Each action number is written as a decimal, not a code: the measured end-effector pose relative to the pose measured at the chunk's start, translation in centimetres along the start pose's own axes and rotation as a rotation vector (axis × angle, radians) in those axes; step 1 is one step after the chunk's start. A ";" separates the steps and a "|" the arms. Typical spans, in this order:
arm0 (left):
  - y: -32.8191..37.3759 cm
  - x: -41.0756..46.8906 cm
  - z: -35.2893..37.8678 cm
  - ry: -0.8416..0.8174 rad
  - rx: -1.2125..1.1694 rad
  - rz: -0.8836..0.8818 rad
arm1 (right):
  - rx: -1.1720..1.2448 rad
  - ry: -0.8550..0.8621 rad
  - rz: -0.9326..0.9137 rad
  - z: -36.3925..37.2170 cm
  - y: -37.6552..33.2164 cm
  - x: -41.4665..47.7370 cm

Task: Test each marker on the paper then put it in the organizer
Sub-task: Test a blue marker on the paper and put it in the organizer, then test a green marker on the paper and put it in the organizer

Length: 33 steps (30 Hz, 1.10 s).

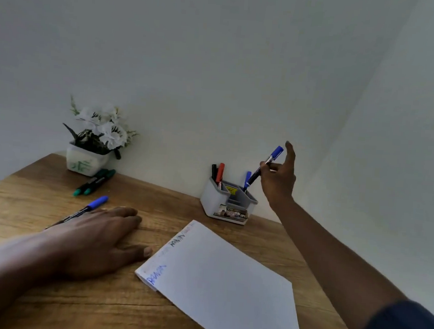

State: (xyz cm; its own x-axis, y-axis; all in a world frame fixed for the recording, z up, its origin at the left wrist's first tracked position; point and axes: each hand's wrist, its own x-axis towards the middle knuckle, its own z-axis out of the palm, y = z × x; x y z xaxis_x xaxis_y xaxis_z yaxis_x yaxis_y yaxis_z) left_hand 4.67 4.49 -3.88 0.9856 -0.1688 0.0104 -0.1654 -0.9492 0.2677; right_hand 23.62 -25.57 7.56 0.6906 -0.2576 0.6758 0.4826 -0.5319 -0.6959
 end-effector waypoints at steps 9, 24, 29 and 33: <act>-0.2 0.2 0.2 0.012 0.011 0.019 | -0.330 -0.109 -0.064 2.9 5.0 3.0; -1.0 0.7 0.6 0.034 -0.010 0.003 | -0.412 -0.434 0.000 2.4 8.8 2.6; 0.0 0.0 -0.1 -0.001 -0.012 -0.021 | -0.322 -0.210 -0.293 2.1 6.2 0.2; 0.8 -0.3 -0.3 -0.015 0.005 -0.040 | -0.158 -0.254 -0.517 3.3 3.1 -3.3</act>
State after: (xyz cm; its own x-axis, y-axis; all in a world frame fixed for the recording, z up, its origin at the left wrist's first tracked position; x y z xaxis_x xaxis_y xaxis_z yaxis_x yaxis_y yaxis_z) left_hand 4.28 3.89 -3.39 0.9907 -0.1349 -0.0147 -0.1264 -0.9565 0.2630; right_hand 24.63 -23.65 2.40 0.5042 0.2572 0.8244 0.7179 -0.6555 -0.2345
